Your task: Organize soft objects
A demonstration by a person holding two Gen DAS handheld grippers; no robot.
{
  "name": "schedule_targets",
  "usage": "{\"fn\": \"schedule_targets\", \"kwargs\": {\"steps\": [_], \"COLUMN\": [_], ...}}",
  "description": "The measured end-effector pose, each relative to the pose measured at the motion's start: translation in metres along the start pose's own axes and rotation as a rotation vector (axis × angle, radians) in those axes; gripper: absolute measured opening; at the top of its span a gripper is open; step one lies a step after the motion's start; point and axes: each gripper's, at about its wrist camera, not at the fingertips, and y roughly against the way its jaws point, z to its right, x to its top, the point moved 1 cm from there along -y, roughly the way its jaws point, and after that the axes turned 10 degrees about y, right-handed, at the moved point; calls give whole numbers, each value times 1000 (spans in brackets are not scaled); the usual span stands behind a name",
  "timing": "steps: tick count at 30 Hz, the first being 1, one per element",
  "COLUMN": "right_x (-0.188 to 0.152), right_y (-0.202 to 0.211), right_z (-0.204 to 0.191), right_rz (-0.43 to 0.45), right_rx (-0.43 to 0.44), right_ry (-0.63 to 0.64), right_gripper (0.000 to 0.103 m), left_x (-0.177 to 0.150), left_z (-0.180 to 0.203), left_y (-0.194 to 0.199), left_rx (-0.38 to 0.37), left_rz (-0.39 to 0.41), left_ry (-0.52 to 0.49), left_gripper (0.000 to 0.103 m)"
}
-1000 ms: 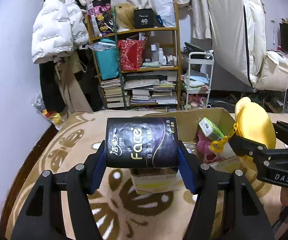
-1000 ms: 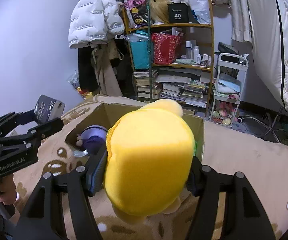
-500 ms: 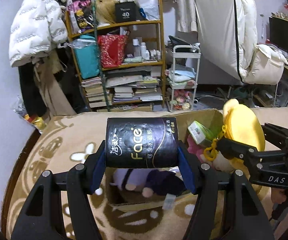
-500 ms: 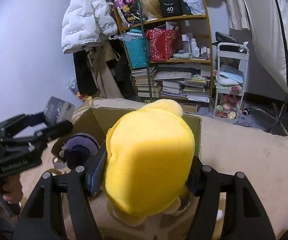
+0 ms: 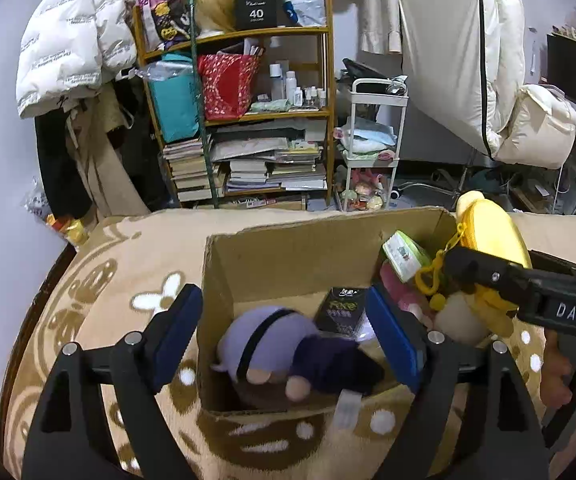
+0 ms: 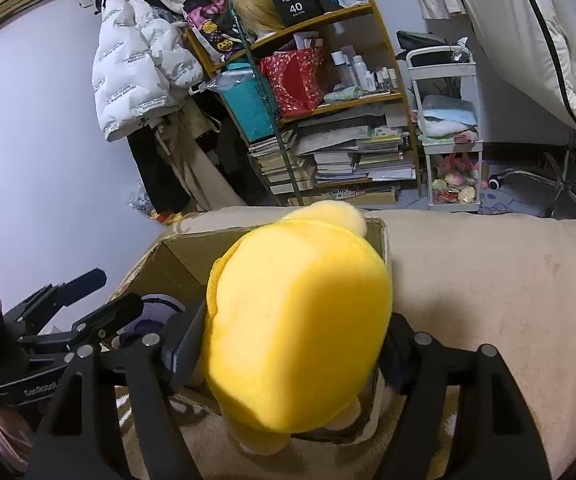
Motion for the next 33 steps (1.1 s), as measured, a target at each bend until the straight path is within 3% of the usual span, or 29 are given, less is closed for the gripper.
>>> {"fn": "schedule_targets", "kwargs": {"steps": [4, 8, 12, 15, 17, 33], "right_x": [1, 4, 5, 5, 6, -16], "right_y": [3, 11, 18, 30, 43, 139], "right_z": [-3, -10, -16, -20, -25, -52], "right_rz": [-5, 19, 26, 30, 53, 166], "right_rx": [10, 5, -69, -75, -85, -123], "right_ry": [1, 23, 60, 71, 86, 131], "right_gripper": [81, 93, 94, 94, 103, 103], "left_x": [-9, -17, -19, -23, -24, -46], "left_z": [-6, -9, -10, -9, -8, 14], "left_y": [11, 29, 49, 71, 83, 183], "left_rx": [58, 76, 103, 120, 131, 194], "left_rz": [8, 18, 43, 83, 98, 245], "left_ry": [-6, 5, 18, 24, 24, -11], "left_gripper": [87, 93, 99, 101, 102, 102]}}
